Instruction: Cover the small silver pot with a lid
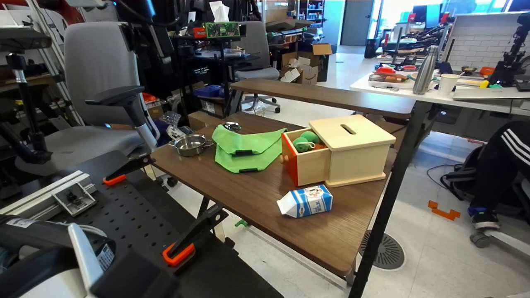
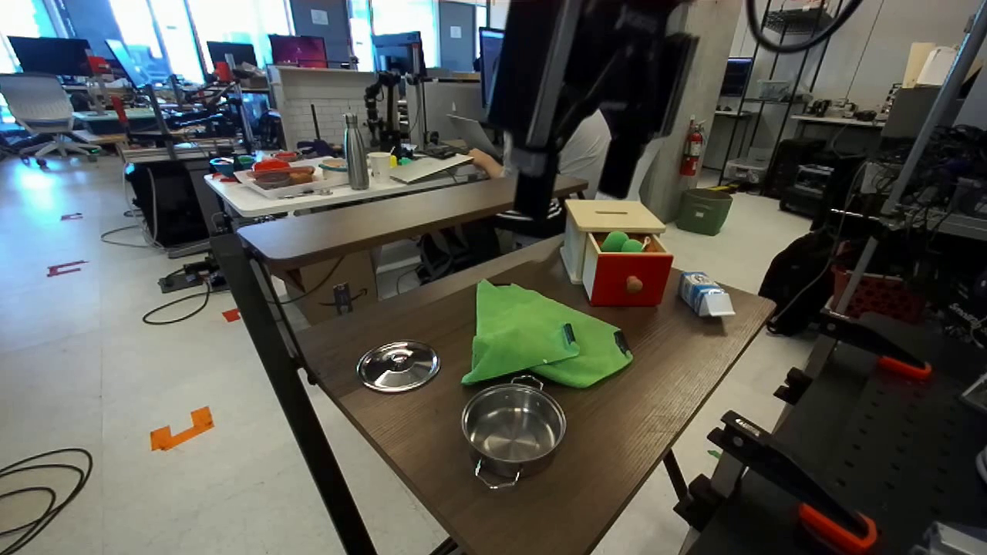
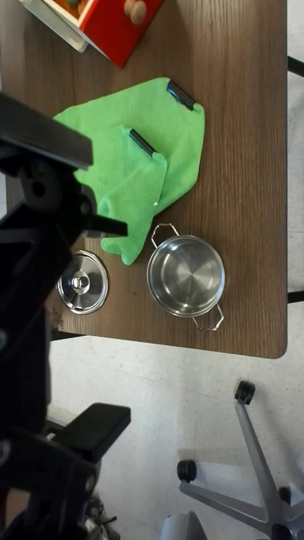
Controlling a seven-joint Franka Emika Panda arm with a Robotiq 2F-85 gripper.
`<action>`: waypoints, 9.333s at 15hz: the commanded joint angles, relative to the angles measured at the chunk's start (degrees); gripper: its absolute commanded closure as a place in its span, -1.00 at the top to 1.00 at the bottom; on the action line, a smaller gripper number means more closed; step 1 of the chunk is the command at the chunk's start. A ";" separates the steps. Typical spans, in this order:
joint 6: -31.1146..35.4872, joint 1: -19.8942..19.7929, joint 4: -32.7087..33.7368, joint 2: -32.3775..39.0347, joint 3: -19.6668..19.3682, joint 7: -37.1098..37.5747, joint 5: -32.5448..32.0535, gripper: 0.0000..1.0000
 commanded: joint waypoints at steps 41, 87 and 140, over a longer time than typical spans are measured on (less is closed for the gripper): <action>-18.22 14.24 71.87 63.77 -17.86 6.95 -3.49 0.36; 3.64 10.54 7.54 23.41 -12.88 -7.01 -5.88 -0.90; 6.63 12.07 16.86 31.42 -14.16 -3.28 -3.95 1.00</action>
